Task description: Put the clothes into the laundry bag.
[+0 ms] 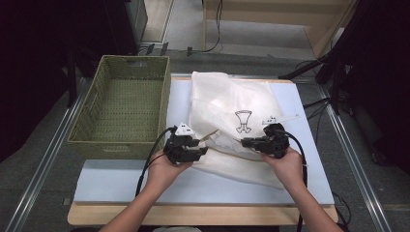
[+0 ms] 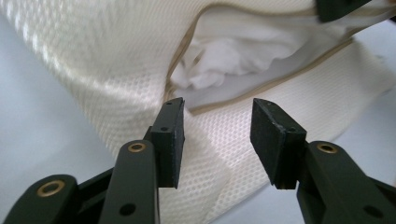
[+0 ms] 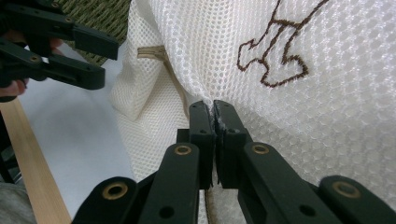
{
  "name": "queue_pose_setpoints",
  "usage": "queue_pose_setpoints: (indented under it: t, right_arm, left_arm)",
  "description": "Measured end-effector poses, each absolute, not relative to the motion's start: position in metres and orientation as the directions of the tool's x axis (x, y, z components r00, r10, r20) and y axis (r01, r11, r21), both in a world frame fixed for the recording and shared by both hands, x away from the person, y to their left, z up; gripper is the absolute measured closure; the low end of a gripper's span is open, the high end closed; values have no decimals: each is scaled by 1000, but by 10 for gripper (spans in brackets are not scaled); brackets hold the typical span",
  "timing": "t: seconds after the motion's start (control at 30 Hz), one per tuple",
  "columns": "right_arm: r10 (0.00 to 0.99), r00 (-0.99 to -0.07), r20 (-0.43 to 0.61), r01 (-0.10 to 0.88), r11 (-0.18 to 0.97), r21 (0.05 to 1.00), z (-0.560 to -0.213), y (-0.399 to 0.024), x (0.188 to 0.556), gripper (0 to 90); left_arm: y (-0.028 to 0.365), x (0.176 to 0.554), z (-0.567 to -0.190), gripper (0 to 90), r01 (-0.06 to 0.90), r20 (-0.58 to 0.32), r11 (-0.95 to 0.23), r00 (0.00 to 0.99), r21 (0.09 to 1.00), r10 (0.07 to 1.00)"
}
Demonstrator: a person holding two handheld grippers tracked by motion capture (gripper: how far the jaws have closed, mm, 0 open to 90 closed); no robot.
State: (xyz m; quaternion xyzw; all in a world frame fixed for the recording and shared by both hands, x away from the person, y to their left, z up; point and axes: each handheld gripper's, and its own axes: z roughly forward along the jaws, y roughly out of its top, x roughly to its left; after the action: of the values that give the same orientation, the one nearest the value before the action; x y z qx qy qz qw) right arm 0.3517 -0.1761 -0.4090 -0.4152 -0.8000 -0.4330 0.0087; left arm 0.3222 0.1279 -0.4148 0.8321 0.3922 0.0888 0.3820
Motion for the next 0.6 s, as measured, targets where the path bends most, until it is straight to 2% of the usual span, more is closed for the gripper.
queue_pose_setpoints:
  t: [0.37, 0.6]
  right_arm:
    - [657, -658, 369, 669, 285, 687, -409, -176, 351, 884]
    - [647, -663, 375, 675, 302, 673, -410, -172, 351, 885]
  left_arm:
    - [122, 322, -448, 534, 615, -150, -399, 650, 680, 745]
    - [121, 318, -467, 636, 593, -113, -398, 643, 700, 758]
